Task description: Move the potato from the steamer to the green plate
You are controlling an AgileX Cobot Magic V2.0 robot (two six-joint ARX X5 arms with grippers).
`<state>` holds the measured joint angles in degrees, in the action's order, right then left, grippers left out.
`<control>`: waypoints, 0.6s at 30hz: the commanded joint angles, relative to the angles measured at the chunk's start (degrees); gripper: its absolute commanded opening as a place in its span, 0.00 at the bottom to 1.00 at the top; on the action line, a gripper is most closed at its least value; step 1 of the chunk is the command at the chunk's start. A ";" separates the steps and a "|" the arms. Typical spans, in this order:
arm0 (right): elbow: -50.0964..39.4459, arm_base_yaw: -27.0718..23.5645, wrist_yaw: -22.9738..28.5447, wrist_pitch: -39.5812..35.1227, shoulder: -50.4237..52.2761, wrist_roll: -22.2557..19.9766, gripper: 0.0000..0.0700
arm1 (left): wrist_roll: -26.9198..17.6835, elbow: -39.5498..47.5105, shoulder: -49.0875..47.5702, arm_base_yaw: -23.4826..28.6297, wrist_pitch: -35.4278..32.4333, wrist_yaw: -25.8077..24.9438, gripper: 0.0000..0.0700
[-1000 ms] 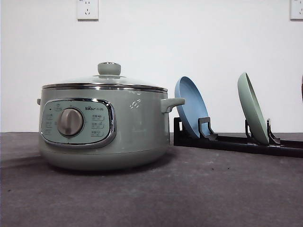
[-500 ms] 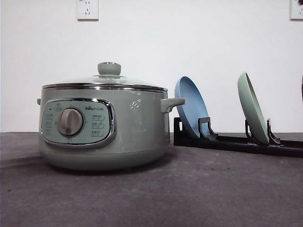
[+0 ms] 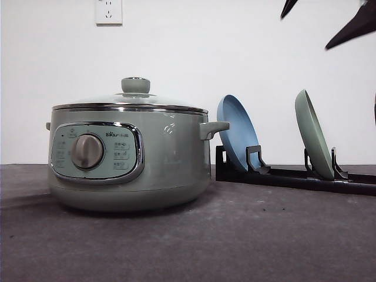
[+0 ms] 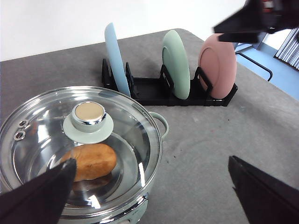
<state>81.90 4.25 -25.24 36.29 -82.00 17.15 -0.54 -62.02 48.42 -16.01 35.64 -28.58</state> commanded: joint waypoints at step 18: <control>3.09 -2.67 1.14 -14.28 -17.47 3.89 0.76 | 1.54 -1.03 0.37 -0.24 -0.23 -0.43 0.96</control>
<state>83.55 1.50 -24.31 22.82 -98.36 20.82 0.20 -62.02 48.42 -15.99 35.71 -28.60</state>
